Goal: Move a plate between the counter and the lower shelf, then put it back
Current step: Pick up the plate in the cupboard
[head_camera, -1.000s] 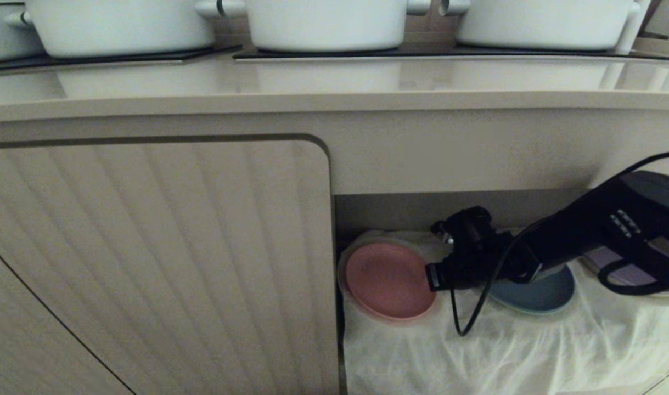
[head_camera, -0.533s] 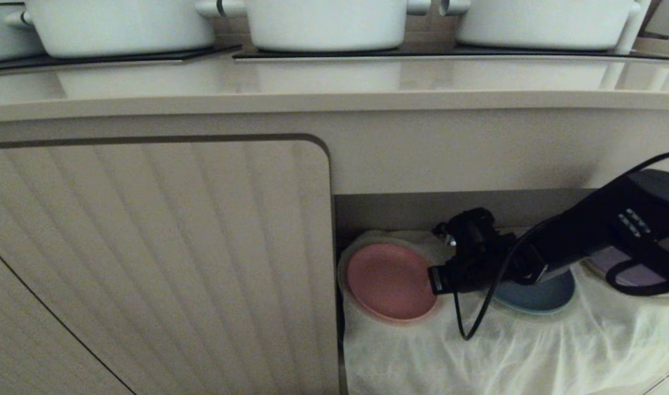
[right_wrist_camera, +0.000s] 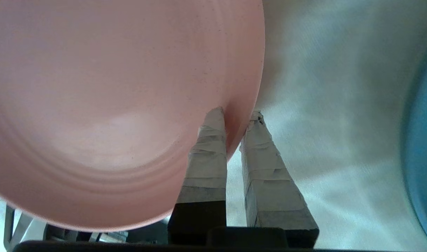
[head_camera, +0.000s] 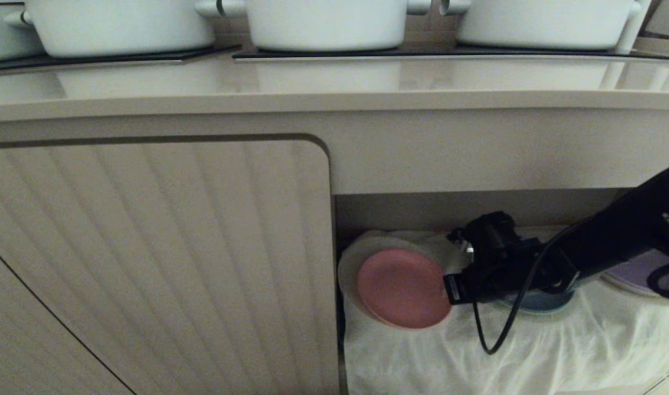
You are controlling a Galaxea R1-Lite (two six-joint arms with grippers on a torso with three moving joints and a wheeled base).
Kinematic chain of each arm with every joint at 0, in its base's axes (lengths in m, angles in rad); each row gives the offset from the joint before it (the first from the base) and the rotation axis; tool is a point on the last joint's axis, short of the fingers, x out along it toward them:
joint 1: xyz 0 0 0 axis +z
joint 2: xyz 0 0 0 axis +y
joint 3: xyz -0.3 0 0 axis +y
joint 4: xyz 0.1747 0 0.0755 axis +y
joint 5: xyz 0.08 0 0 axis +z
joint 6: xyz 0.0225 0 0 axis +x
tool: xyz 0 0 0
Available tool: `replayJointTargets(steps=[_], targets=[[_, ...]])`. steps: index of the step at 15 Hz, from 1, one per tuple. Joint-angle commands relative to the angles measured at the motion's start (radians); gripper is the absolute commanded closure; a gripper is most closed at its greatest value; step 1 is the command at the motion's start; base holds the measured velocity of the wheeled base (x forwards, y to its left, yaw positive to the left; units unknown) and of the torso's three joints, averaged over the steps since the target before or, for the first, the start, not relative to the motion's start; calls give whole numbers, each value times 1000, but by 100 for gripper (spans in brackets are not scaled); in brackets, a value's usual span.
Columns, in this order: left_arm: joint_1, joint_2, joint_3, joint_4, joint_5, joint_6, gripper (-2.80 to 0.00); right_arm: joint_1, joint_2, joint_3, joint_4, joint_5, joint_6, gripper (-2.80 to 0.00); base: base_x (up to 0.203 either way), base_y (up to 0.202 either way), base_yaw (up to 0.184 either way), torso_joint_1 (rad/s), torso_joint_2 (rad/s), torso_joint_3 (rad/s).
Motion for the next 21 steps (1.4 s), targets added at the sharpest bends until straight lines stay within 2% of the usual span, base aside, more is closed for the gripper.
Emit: replayJointTargets(steps=[1,21], targets=[[0,0,0,0,0,0,0,-2,-43,22,-5,2,0,0,0,0,0,0,0,0],[0,0,0,0,0,0,0,-8,-337,306,-7,-1,-2,0,0,0,0,0,0,0]])
